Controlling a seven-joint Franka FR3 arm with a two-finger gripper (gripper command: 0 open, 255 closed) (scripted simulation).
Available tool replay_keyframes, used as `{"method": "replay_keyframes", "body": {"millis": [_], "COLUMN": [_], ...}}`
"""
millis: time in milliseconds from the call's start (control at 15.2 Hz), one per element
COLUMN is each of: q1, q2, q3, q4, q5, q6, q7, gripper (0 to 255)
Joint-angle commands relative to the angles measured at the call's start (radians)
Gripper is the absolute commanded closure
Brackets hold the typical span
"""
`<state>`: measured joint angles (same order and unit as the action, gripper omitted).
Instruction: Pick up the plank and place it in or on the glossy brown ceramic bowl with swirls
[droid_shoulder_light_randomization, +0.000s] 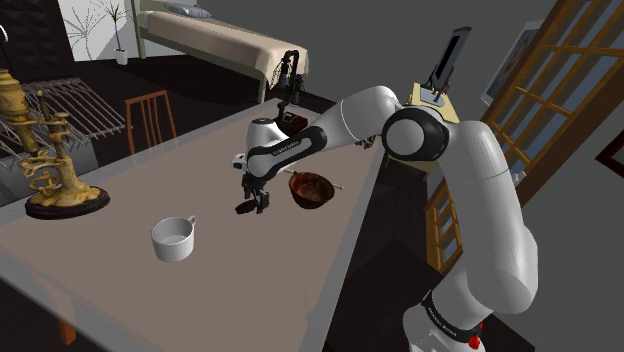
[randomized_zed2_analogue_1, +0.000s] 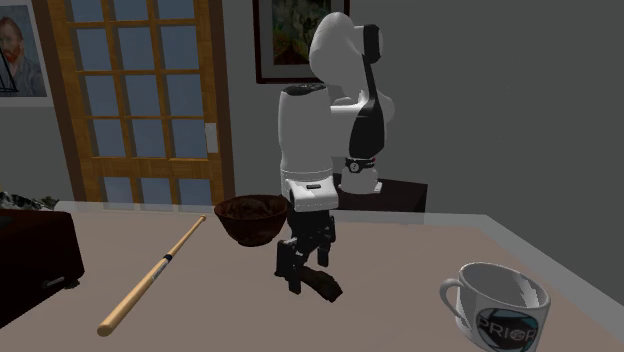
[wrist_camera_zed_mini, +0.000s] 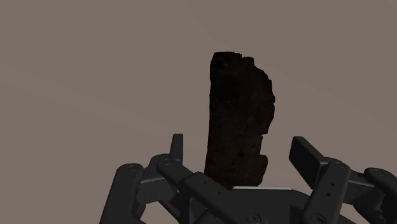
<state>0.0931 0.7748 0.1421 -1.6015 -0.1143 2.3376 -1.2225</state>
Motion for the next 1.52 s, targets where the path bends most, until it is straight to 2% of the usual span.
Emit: {"method": "replay_keyframes", "body": {"millis": [0,66,660,1452], "q1": [0.000,0.000,0.000,-0.009], "q2": [0.000,0.000,0.000,-0.110], "q3": [0.000,0.000,0.000,0.013], "q4": [0.000,0.000,0.000,-0.010], "q5": [0.000,0.000,0.000,0.015], "q6": [0.000,0.000,0.000,-0.099], "q7": [0.000,0.000,0.000,-0.007], "gripper": [0,255,255,255]}}
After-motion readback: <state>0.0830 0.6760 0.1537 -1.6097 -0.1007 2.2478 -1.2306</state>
